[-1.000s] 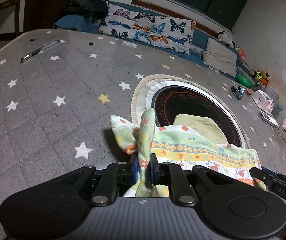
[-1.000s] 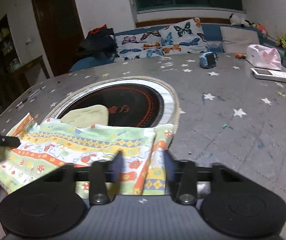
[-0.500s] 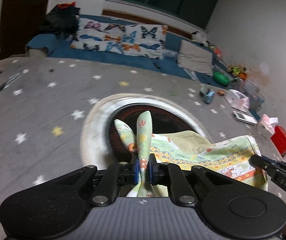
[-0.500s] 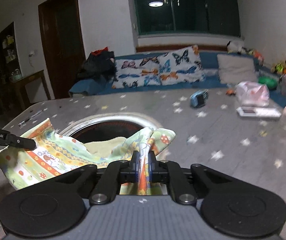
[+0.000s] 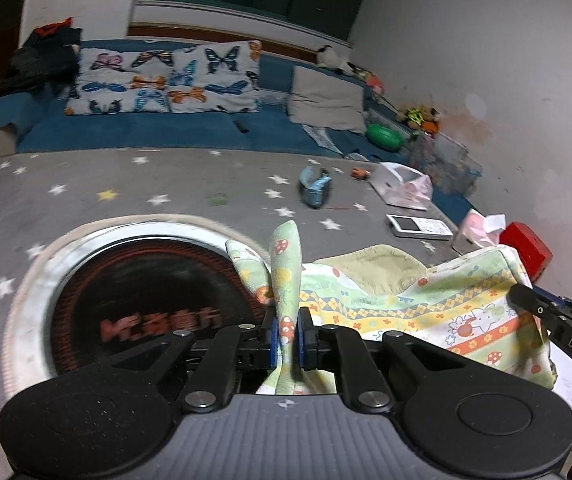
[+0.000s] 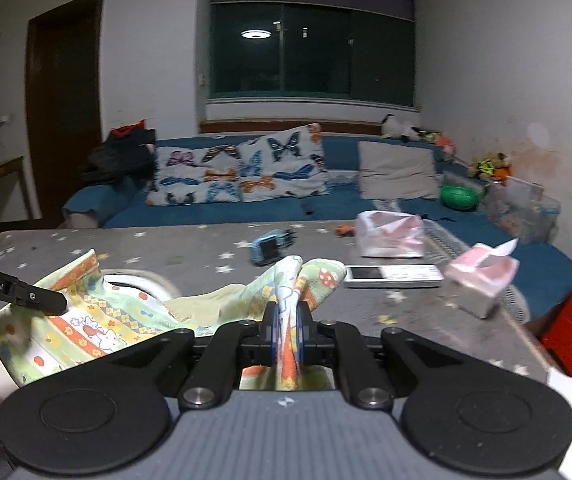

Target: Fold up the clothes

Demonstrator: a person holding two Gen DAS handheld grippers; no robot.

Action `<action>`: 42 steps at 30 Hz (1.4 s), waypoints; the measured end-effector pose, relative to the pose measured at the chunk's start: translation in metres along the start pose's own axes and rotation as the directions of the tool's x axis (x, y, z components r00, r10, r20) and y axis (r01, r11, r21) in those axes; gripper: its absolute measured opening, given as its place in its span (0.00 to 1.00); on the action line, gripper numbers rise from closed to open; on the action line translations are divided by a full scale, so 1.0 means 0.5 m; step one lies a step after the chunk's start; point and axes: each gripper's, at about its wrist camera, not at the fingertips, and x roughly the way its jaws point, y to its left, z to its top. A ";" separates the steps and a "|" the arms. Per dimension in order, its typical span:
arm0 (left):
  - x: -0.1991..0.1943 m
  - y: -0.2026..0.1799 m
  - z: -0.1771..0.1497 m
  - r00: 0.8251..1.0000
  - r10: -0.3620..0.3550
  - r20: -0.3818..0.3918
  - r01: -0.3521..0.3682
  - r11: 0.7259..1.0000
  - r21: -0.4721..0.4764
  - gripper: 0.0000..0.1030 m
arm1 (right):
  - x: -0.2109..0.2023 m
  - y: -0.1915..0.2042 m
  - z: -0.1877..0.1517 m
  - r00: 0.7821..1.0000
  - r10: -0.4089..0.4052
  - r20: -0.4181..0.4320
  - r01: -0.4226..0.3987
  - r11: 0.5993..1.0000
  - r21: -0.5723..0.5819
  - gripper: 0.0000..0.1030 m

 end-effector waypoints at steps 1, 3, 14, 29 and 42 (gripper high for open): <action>0.011 -0.012 0.004 1.000 -0.004 -0.005 0.004 1.000 0.008 0.10 | 0.001 -0.012 0.001 1.000 -0.012 0.001 0.012 1.000 0.003 0.07; 0.033 -0.036 0.007 1.000 -0.010 -0.017 0.011 1.000 0.023 0.10 | 0.006 -0.039 0.000 0.999 -0.035 0.000 0.035 0.999 0.012 0.07; 0.142 -0.095 -0.010 0.994 -0.013 -0.111 0.019 0.998 0.060 0.10 | 0.061 -0.135 -0.053 0.989 -0.122 -0.079 0.126 0.991 0.051 0.07; 0.179 -0.074 -0.040 0.981 0.089 -0.172 -0.074 0.993 0.089 0.39 | 0.093 -0.171 -0.101 0.968 -0.193 -0.162 0.205 0.977 0.062 0.15; 0.199 -0.052 -0.026 0.975 0.139 -0.171 -0.124 0.988 0.094 0.53 | 0.145 -0.088 -0.102 0.977 -0.054 -0.204 0.061 0.998 0.027 0.48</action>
